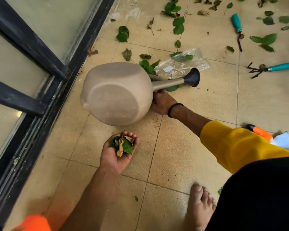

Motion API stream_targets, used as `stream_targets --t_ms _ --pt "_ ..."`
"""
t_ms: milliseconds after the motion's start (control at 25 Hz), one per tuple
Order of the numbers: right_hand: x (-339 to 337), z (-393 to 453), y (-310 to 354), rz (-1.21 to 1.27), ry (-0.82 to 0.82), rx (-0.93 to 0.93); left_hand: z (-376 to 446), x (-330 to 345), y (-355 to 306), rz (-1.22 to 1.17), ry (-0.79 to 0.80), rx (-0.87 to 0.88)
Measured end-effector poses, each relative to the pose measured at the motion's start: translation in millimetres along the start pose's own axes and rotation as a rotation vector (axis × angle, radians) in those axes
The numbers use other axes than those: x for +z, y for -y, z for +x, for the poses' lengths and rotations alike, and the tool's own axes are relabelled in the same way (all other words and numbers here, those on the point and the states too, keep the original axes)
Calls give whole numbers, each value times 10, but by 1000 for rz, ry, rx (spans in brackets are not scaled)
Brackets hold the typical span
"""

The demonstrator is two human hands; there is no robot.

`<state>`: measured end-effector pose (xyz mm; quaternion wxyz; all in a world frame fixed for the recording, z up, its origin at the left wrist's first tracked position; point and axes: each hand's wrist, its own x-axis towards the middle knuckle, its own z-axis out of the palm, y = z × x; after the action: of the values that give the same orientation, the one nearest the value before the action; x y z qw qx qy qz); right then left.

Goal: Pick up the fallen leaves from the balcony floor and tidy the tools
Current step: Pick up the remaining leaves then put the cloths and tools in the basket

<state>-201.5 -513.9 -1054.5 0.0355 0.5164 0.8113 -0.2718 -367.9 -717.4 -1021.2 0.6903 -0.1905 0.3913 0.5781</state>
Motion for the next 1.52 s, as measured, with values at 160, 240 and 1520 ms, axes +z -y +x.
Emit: stream_targets --t_ms 160,240,1520 --pt "176 -273 -24 -99 -70 -122 -35 -167 -133 33 -11 7" --pt "220 -539 -54 -89 -48 -171 -37 -231 -120 36 -4 -10" --pt "-3665 -4792 4250 574 11 -128 -5690 2487 -531 -455 -181 131"
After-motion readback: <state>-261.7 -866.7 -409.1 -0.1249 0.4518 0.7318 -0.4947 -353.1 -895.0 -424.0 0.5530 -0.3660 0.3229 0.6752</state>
